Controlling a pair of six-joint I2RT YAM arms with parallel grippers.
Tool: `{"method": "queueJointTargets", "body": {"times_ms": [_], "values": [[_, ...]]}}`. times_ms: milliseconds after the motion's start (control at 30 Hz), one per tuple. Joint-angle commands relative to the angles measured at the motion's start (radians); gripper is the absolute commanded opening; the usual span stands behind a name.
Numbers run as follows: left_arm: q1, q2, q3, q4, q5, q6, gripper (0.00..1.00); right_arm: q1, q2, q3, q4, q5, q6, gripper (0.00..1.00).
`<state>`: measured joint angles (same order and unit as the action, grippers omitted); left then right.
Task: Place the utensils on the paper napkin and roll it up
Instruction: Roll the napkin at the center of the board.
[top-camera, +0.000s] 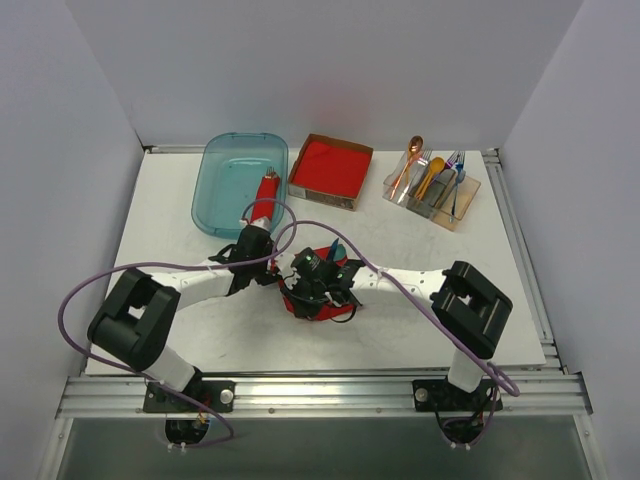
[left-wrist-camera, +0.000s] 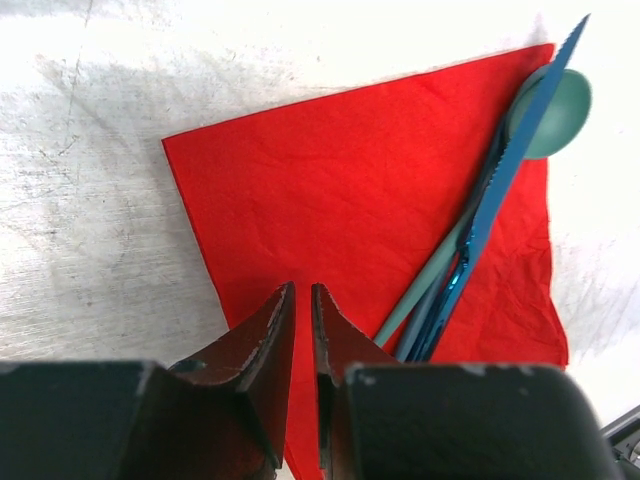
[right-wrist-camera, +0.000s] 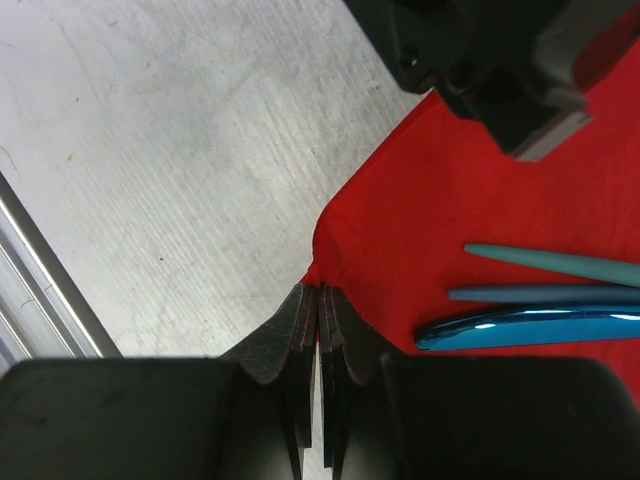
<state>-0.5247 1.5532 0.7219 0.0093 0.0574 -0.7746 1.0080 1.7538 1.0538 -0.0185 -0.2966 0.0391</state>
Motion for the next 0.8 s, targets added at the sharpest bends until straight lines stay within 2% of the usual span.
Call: {"method": "queueJointTargets", "body": {"times_ms": [0,767], "values": [[-0.009,0.025,0.025,0.024,-0.004,-0.006,0.20,-0.008,-0.050,0.021,0.012,0.036,-0.030,0.03],[-0.044,0.056,0.010,0.011,-0.050,0.006,0.18,-0.058,-0.047,0.089,-0.046,0.094,-0.059,0.04]]}}
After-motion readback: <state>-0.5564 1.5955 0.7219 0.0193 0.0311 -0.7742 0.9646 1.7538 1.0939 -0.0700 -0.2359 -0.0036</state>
